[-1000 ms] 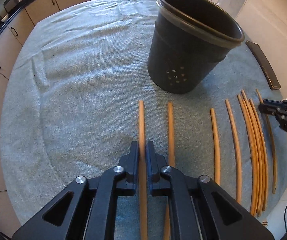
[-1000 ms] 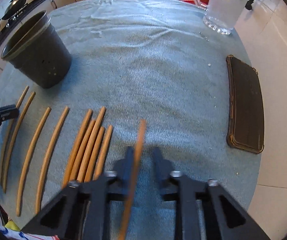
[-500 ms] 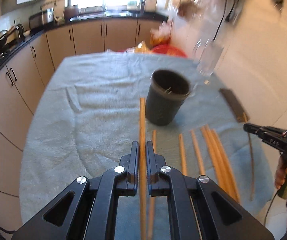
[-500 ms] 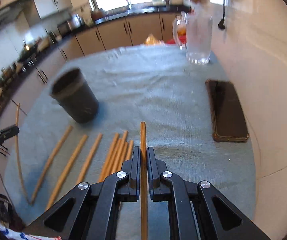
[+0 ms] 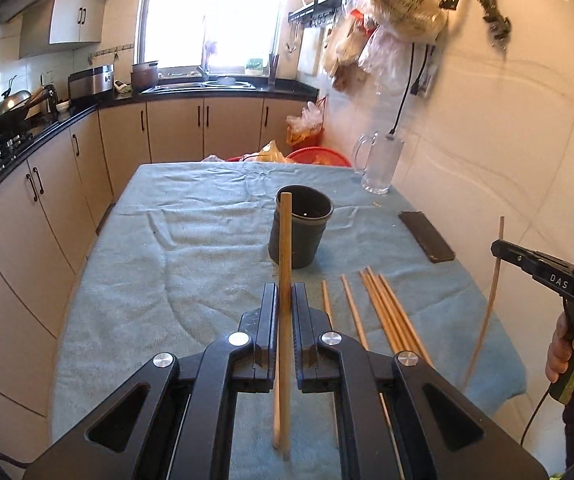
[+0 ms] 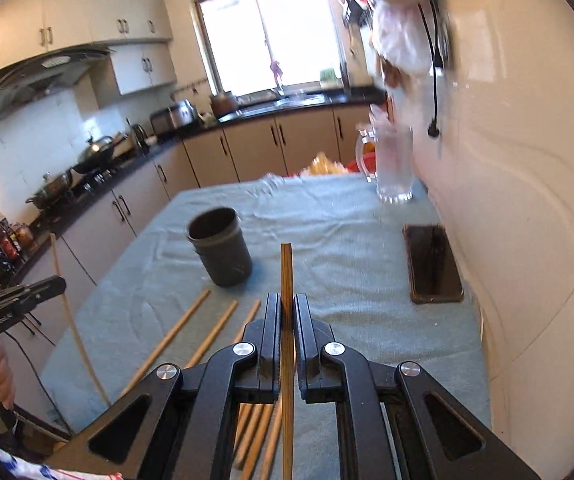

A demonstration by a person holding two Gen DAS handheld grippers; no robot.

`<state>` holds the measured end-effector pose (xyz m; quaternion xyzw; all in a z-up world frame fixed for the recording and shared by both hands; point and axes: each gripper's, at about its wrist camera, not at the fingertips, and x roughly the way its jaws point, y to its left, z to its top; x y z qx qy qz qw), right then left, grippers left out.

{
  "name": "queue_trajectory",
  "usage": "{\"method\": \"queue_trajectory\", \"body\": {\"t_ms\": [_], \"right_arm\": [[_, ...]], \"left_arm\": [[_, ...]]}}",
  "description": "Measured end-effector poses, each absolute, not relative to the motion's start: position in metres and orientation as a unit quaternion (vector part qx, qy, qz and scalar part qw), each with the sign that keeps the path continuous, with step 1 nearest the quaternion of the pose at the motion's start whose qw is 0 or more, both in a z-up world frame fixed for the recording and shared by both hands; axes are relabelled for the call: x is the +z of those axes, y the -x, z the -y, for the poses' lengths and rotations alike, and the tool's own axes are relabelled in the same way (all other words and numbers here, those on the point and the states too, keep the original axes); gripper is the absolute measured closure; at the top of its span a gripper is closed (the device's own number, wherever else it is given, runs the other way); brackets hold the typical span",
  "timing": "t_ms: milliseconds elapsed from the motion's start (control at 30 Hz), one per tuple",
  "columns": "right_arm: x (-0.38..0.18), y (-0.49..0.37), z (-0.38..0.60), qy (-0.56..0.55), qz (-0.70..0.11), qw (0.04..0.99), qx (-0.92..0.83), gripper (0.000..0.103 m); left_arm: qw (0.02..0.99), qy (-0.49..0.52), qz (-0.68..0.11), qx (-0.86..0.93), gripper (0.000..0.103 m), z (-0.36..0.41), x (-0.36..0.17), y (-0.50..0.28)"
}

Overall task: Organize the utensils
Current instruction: 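Lift both held chopsticks upright over the black holder cup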

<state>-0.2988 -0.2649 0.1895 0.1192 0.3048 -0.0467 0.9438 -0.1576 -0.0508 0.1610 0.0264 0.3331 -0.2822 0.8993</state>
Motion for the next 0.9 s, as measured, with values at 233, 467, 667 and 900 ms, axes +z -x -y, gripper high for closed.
{"method": "queue_trajectory", "body": {"t_ms": [233,467,667,900], "right_arm": [[0.213,0.319,0.245,-0.090,-0.269,0.958,-0.033,0.097],[0.231,0.309,0.240,-0.075,-0.249,0.965,-0.032,0.097],[0.261,0.285,0.244,-0.070,-0.217,0.973,-0.027,0.097],[0.294,0.225,0.251,-0.100,-0.186,0.977,-0.008,0.097]], "left_arm": [[0.906,-0.004,-0.306,-0.293,0.097,0.038,0.181,0.178],[0.910,0.005,-0.287,-0.298,0.097,0.045,0.195,0.169],[0.915,0.022,-0.277,-0.291,0.097,0.057,0.213,0.133],[0.920,0.070,-0.265,-0.281,0.097,0.079,0.244,0.066]]}}
